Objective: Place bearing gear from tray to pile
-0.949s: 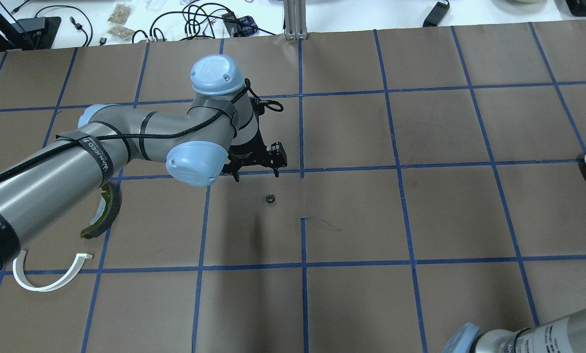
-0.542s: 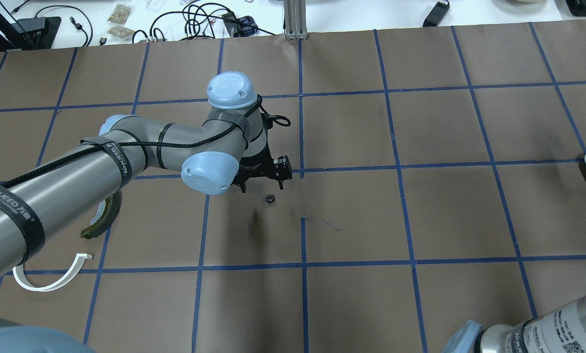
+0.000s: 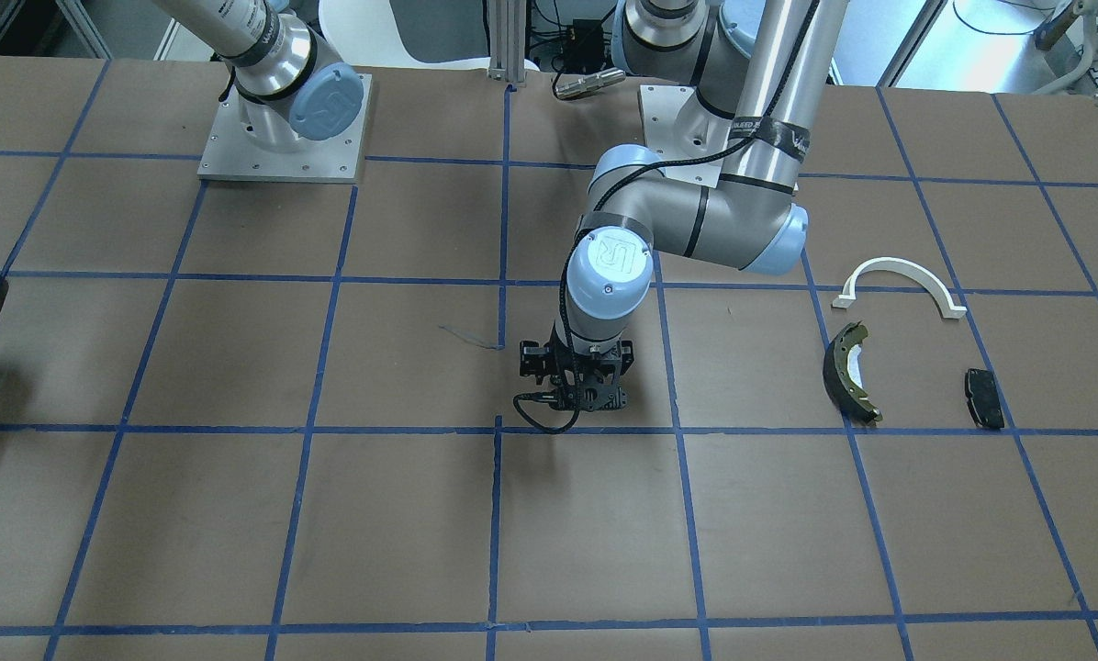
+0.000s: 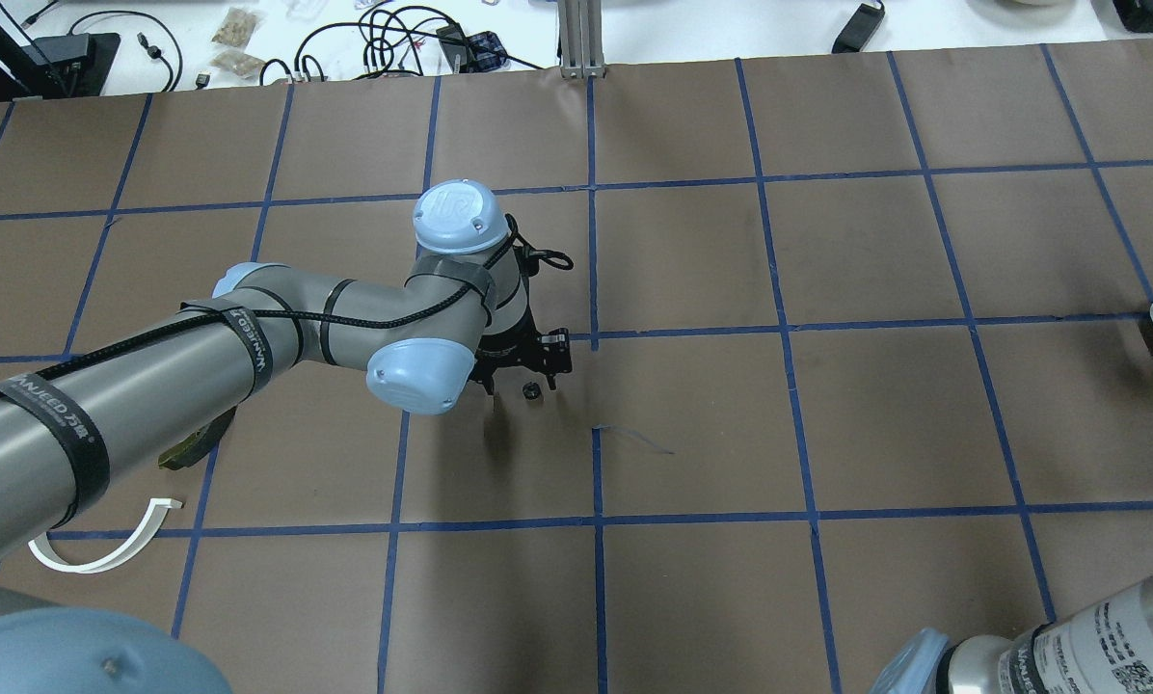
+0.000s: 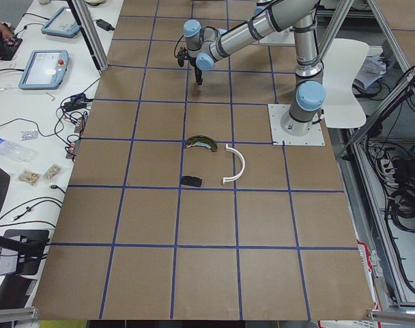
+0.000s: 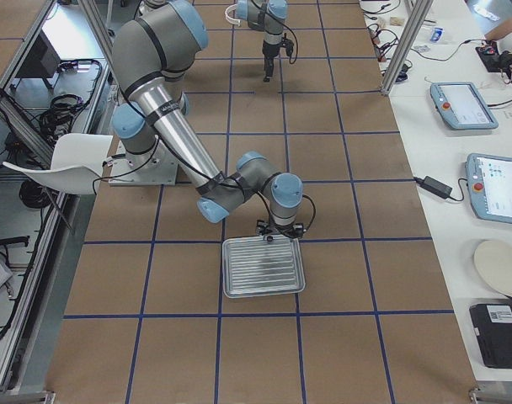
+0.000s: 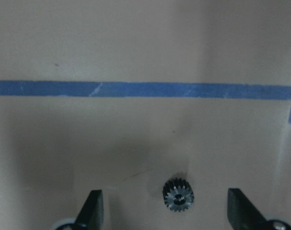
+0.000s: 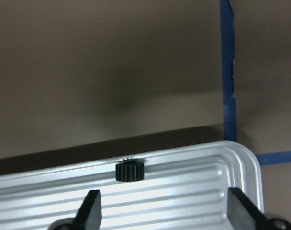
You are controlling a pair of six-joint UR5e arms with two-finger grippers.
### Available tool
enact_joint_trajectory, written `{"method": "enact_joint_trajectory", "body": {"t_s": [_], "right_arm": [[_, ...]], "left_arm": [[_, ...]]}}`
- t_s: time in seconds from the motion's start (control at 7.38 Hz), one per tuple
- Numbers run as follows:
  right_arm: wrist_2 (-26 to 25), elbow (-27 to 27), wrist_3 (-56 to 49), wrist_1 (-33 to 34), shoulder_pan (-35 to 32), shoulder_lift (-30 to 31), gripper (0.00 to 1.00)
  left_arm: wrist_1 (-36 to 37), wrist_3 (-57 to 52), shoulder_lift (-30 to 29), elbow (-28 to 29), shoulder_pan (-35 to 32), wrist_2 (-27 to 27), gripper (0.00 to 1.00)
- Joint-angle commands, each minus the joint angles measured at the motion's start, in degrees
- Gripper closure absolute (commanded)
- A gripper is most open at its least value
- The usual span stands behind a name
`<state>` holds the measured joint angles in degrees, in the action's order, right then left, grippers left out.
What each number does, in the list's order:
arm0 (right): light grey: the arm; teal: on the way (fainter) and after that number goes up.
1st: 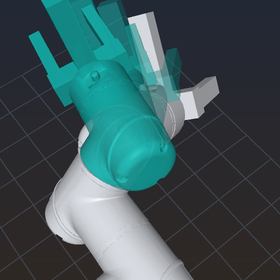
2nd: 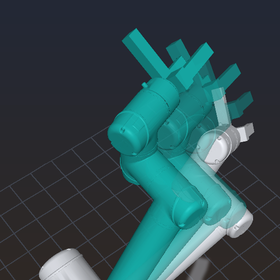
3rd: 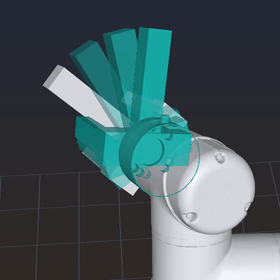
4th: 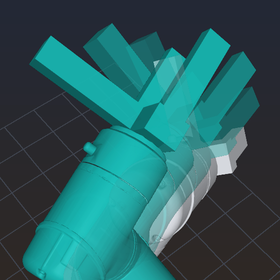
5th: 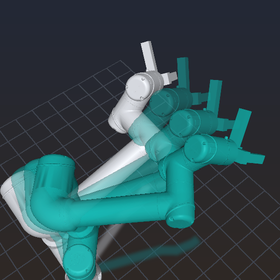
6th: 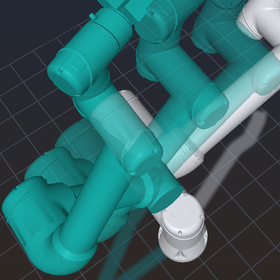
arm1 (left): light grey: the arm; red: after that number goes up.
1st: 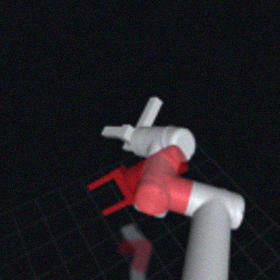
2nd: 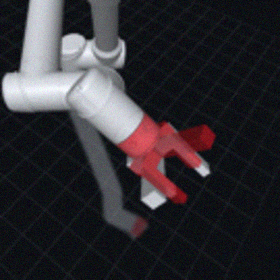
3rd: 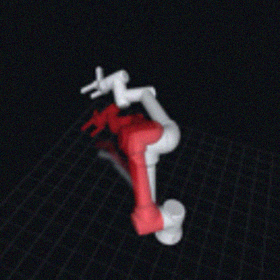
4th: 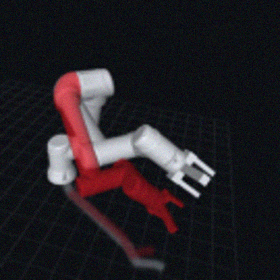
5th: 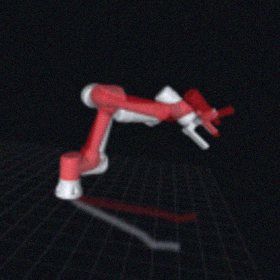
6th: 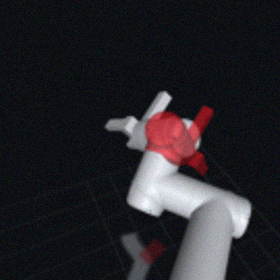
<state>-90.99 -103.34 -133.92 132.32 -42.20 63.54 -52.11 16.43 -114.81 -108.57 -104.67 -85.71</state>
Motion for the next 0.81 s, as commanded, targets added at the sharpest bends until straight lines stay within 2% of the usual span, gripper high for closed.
{"method": "enact_joint_trajectory", "body": {"t_s": [0.0, 0.41, 0.54, 0.68], "right_arm": [[0.02, -3.44, -1.43, 5.58, 0.01, 0.01, 0.13], [-0.42, -3.88, -1.26, 5.58, 0.01, -0.08, 0.16], [-0.33, -3.88, -1.26, 5.58, 0.01, -0.08, 0.24], [-0.24, -3.88, -1.26, 5.58, 0.01, -0.08, 0.45]], "left_arm": [[0.08, 0.00, -0.85, -0.06, 0.08, 0.28, 0.33], [-0.36, 0.00, 0.11, -0.06, 0.08, 0.02, 0.37], [-0.54, 0.00, 0.29, -0.06, 0.08, 0.02, 0.49], [-0.63, 0.00, 0.38, -0.06, 0.08, -0.15, 0.80]]}}
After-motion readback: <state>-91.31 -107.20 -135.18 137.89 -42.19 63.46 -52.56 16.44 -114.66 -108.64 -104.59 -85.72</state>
